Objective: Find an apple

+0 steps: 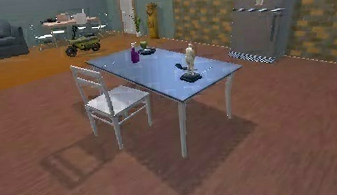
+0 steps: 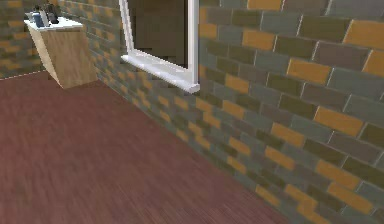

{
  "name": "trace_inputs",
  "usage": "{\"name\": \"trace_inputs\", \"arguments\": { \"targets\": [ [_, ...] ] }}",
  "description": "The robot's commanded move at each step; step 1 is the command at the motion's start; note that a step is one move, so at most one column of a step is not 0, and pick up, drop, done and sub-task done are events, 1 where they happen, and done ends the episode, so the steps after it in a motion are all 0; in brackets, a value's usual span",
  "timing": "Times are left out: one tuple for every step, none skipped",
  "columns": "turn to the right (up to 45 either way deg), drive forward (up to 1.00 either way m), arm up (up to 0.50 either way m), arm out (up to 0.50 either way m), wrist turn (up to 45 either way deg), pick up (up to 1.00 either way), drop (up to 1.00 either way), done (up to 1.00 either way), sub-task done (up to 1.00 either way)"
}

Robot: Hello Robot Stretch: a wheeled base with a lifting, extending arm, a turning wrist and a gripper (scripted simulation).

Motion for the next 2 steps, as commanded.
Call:
{"name": "trace_inputs", "arguments": {
  "targets": [
    [0.0, 0.60, 0.00, 0.00, 0.0, 0.00, 0.00, 0.00, 0.00],
    [-42.0, 0.00, 0.00, 0.00, 0.0, 0.00, 0.00, 0.00, 0.00]
  ]
}}
